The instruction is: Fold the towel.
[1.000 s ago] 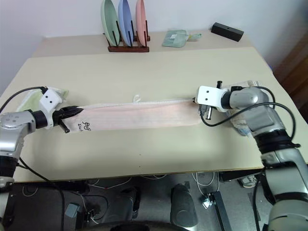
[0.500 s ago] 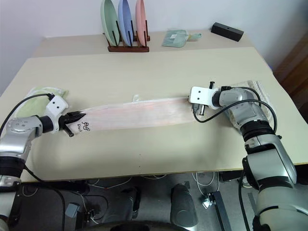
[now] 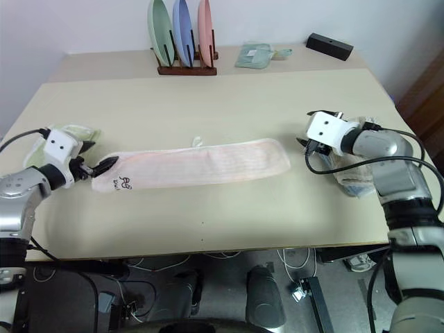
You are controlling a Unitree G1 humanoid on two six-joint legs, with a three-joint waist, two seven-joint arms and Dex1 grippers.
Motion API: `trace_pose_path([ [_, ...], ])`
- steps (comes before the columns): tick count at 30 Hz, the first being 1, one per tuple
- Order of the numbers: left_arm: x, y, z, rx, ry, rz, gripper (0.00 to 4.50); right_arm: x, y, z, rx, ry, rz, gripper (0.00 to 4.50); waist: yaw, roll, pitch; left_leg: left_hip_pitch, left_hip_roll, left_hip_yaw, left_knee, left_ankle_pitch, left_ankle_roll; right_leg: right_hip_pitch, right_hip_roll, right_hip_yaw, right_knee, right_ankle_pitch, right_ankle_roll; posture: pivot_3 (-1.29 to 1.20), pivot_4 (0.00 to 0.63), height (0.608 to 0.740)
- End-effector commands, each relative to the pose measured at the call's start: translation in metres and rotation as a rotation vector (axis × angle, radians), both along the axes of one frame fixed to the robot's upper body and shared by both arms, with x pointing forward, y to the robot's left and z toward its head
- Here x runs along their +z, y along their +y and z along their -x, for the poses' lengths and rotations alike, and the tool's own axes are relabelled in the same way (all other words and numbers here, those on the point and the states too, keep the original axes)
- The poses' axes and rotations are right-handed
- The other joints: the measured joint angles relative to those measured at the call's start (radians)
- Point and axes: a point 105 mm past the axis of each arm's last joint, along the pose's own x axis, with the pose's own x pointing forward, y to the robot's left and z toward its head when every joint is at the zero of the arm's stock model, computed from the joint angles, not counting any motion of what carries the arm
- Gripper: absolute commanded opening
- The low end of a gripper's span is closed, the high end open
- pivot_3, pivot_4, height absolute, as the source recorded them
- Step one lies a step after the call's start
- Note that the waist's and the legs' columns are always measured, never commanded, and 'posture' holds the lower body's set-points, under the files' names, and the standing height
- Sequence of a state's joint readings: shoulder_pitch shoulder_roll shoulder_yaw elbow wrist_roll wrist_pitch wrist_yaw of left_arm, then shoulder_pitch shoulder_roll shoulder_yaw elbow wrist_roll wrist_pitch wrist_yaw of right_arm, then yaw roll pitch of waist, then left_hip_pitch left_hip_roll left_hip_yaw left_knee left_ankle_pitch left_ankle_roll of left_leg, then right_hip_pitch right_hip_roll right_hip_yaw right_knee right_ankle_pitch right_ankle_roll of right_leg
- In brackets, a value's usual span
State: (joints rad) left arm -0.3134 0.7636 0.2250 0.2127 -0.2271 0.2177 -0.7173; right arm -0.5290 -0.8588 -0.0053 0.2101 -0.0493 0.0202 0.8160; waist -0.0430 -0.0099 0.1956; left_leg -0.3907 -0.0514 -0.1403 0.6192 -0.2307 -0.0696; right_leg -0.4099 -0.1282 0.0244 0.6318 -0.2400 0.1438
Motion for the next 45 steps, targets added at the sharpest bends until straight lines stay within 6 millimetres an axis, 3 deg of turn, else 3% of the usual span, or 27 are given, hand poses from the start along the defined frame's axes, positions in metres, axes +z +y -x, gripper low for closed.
trace_pose_path([
  [1,0.021,0.005,-0.003,0.044,-0.101,-0.010,3.91,0.025,0.020,0.036,0.016,0.058,-0.361,4.48,0.000,0.000,0.000,0.000,0.000,-0.001,-0.001,0.000,0.000,0.000,0.000,0.000,0.000,0.000,0.000,0.00,0.150,0.740],
  [3,0.026,0.000,-0.007,0.045,-0.133,-0.009,3.91,0.012,0.034,0.059,0.029,0.175,-0.514,4.48,0.002,0.000,0.000,0.000,0.000,-0.001,0.000,0.000,0.000,0.000,0.000,0.000,0.000,0.000,0.000,0.00,0.150,0.740],
  [7,0.033,-0.036,-0.012,-0.092,-0.174,-0.023,3.91,-0.032,0.061,0.097,-0.050,0.443,-0.809,4.48,0.011,-0.004,-0.002,0.000,0.000,-0.002,0.000,0.000,0.000,0.001,0.000,-0.001,0.000,0.000,0.000,0.00,0.150,0.740],
  [11,0.029,-0.059,-0.013,-0.175,-0.171,-0.073,3.91,-0.057,0.063,0.100,-0.231,0.521,-0.970,4.48,0.013,-0.004,-0.002,-0.001,0.000,0.000,0.002,0.000,0.000,0.001,0.000,0.000,-0.001,0.000,0.000,0.00,0.150,0.740],
  [14,0.022,-0.066,-0.015,-0.188,-0.157,-0.095,3.91,-0.074,0.064,0.100,-0.351,0.557,-1.049,4.48,0.019,-0.004,-0.003,0.000,0.000,0.000,0.002,0.000,0.000,0.001,0.001,0.000,-0.001,0.000,0.000,0.00,0.150,0.740],
  [18,0.023,-0.076,-0.013,-0.231,-0.156,-0.063,3.91,-0.080,0.060,0.094,-0.456,0.560,-1.167,4.48,0.024,-0.004,-0.003,0.000,0.000,0.000,0.001,0.000,0.000,0.000,0.001,0.000,-0.001,0.000,0.000,0.00,0.150,0.740],
  [25,0.018,-0.135,0.021,-0.509,-0.093,-0.005,3.91,-0.085,0.053,0.081,-0.556,0.571,-1.300,4.48,0.025,-0.004,-0.003,0.000,0.000,0.000,0.001,0.000,0.000,0.001,0.000,0.000,-0.001,0.000,0.000,0.00,0.150,0.740],
  [30,0.009,-0.165,0.048,-0.662,-0.024,0.027,3.91,-0.082,0.051,0.066,-0.591,0.561,-1.411,4.48,0.018,-0.004,-0.003,0.000,0.000,0.000,0.001,0.000,0.000,0.001,0.001,0.000,-0.001,0.000,0.000,0.00,0.150,0.740],
  [40,0.002,-0.173,0.053,-0.686,0.010,0.034,3.91,-0.077,0.065,0.035,-0.593,0.583,-1.527,4.48,0.019,-0.003,-0.003,0.000,0.001,0.000,0.001,0.000,0.000,0.001,0.001,0.000,-0.001,0.000,0.000,0.00,0.150,0.740],
  [43,0.002,-0.171,0.051,-0.675,0.005,0.031,3.91,-0.076,0.066,0.031,-0.591,0.582,-1.544,3.21,0.018,-0.003,-0.003,0.000,0.001,0.000,0.001,0.000,0.000,0.001,0.001,0.000,-0.001,0.000,0.000,0.00,0.150,0.740],
  [45,0.002,-0.170,0.051,-0.667,0.003,0.032,3.91,-0.075,0.065,0.031,-0.596,0.574,-1.542,2.10,0.018,-0.003,-0.003,0.000,0.001,0.000,0.000,0.000,0.000,0.000,0.001,0.000,-0.001,0.000,0.000,0.00,0.150,0.740],
])
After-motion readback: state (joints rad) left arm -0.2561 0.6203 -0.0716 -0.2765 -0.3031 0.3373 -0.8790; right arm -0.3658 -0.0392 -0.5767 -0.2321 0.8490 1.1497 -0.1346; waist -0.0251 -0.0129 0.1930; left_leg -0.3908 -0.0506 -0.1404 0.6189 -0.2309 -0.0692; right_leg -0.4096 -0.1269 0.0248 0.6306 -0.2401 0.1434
